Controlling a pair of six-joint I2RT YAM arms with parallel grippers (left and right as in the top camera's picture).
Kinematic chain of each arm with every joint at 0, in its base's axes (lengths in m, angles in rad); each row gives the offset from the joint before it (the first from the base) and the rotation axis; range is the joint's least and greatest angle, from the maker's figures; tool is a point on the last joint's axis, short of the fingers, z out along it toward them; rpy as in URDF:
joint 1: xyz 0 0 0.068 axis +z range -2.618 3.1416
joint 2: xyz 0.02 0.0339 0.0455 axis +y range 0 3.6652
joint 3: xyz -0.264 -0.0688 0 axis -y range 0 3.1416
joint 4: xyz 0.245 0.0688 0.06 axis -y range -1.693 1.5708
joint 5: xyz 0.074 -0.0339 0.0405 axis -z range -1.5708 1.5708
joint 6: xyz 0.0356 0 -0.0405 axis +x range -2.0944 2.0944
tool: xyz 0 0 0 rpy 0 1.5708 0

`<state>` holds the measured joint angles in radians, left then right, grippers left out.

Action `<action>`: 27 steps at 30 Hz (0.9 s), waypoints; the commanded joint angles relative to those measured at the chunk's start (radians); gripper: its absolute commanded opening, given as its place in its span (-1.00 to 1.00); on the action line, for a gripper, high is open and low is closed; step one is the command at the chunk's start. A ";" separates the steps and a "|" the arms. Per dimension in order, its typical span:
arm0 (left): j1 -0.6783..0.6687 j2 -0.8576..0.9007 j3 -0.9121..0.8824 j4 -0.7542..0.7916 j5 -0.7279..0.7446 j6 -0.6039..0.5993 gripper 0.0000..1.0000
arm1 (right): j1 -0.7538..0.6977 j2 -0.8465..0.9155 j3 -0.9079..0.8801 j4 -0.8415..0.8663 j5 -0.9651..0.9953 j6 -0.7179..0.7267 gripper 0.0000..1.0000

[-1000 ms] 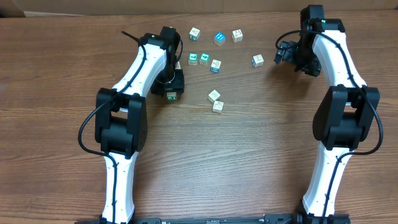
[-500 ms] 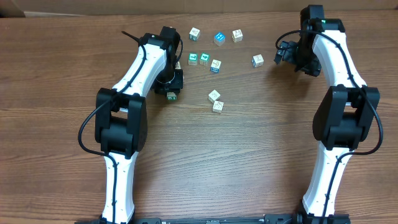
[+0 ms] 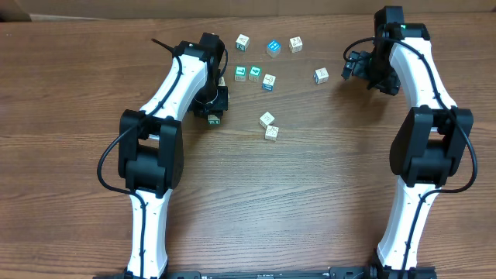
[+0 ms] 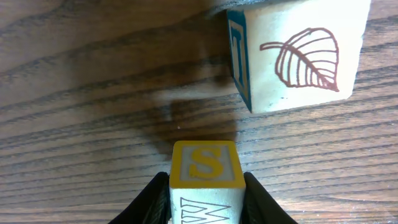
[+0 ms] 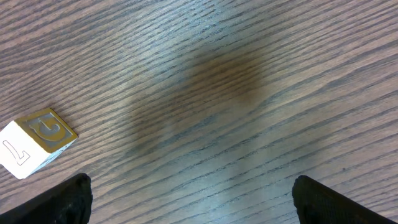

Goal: Form a circle

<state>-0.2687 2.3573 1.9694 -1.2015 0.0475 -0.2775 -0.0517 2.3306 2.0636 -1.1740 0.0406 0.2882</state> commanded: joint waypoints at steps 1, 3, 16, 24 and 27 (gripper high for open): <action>-0.009 0.000 -0.003 -0.002 0.005 0.012 -0.42 | 0.000 -0.025 0.022 0.002 0.002 0.004 1.00; -0.009 0.000 -0.003 -0.002 0.005 0.012 -0.41 | 0.000 -0.025 0.022 0.002 0.002 0.004 1.00; -0.009 0.000 -0.003 -0.003 0.005 0.011 -0.42 | 0.000 -0.025 0.022 0.002 0.002 0.004 1.00; -0.009 0.000 -0.003 -0.002 0.005 0.011 -0.28 | 0.000 -0.025 0.022 0.002 0.003 0.004 1.00; -0.009 0.000 -0.003 -0.003 0.005 0.011 -0.29 | 0.000 -0.025 0.022 0.002 0.002 0.004 1.00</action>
<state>-0.2687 2.3573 1.9694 -1.2015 0.0479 -0.2779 -0.0517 2.3302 2.0636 -1.1740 0.0410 0.2878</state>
